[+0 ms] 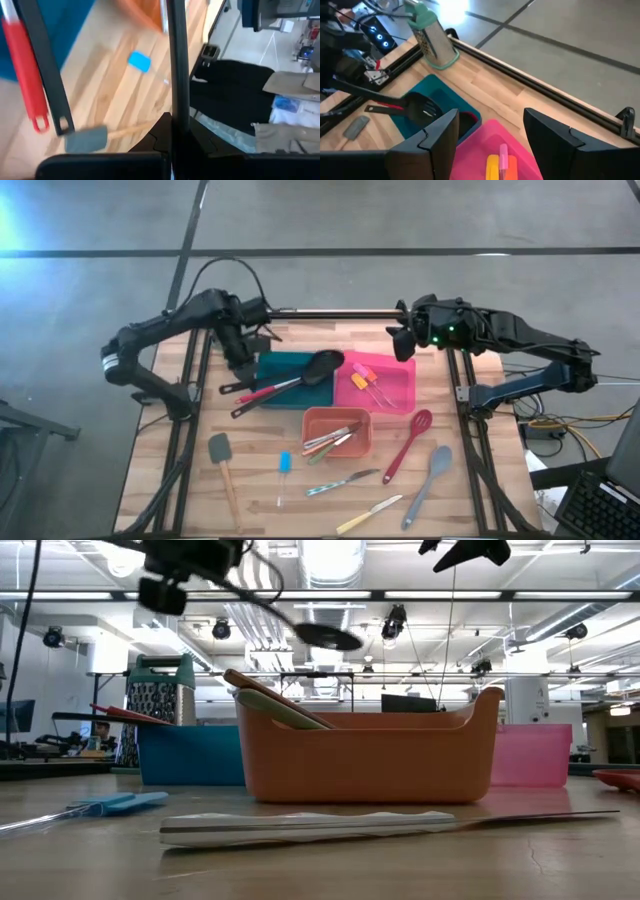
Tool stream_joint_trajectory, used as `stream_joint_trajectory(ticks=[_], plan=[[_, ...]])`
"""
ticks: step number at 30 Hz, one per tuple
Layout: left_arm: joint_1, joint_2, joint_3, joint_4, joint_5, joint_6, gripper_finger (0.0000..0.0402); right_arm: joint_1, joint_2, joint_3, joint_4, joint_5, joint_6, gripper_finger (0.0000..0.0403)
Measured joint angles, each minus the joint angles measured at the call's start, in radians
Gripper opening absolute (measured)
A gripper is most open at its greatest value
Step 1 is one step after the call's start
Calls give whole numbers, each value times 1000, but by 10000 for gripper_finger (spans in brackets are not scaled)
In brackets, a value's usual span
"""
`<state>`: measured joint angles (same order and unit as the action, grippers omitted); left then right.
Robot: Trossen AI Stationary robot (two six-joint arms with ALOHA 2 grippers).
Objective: Pick & Place Kitchen Items
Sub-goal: Put the black serving spoon into the blue bin
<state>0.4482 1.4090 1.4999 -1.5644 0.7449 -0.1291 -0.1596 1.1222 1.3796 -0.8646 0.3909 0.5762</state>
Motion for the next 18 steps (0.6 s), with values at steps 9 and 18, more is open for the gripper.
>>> stream_joint_trajectory(ticks=[9, 18], plan=[[105, -97, -374, 229, 164, -124, 23, 0, 28, -2, 6, 1, -10, 215], [142, -59, -560, 464, 304, -243, 23, 0, 34, -2, 1, 1, -11, 211]])
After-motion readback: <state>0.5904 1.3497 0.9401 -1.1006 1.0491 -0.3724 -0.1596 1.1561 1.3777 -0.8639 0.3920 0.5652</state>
